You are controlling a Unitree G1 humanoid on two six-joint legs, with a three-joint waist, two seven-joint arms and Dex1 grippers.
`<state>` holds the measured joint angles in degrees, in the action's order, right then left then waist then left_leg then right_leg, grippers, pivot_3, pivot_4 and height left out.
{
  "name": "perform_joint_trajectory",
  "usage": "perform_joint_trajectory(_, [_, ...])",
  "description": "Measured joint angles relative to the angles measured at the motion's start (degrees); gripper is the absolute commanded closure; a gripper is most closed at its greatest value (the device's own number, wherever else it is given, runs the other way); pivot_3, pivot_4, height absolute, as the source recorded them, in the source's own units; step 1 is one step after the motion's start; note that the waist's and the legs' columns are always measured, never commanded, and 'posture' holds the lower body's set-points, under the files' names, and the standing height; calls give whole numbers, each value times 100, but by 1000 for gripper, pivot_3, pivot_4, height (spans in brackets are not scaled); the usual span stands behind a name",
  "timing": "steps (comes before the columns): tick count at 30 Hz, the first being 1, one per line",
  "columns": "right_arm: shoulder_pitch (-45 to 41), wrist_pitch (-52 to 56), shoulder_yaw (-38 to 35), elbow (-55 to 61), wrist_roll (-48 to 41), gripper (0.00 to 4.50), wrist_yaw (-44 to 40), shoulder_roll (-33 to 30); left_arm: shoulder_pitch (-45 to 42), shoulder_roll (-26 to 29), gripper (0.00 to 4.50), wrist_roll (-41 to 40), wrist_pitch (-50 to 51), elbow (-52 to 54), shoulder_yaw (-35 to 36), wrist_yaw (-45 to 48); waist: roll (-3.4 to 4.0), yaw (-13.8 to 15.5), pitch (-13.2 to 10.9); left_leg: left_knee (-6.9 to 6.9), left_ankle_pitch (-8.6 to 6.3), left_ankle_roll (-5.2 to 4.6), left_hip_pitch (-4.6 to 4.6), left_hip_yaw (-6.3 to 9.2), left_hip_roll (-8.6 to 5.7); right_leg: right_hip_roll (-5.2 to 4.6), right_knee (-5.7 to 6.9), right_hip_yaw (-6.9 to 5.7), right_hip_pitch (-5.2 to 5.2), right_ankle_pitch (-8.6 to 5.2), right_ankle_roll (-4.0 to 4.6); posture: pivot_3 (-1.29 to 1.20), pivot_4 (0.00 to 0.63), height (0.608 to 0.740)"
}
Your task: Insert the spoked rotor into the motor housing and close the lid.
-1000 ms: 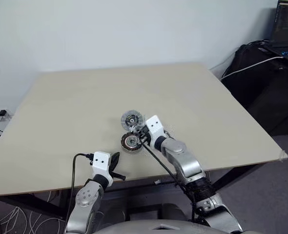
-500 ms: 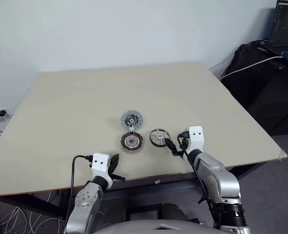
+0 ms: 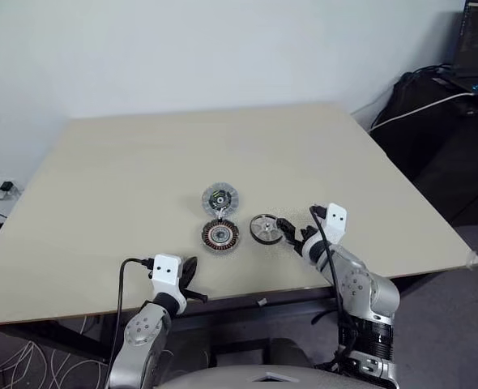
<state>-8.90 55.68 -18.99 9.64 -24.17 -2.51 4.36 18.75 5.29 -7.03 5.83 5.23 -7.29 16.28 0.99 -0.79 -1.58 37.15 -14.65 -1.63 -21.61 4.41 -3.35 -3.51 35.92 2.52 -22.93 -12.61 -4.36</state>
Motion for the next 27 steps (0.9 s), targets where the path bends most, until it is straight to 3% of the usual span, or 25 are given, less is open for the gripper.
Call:
perform_joint_trajectory(13, [-264, 585, -400, -459, -673, 71, 174, 84, 1, 1, 4500, -32, 0, 2, 1, -2, 8, -19, -4, 0, 8, -15, 0, -1, 0, -1, 0, 0, 1, 0, 0, 0, 0, 740])
perform_joint_trajectory(27, [-426, 447, -387, -943, -830, 71, 114, 134, 9, 40, 4500, -41, 14, 54, 1, 5, 10, -88, -5, 0, 2, -4, 1, -1, 1, 0, 0, 0, 1, 0, 0, 0, 0, 740])
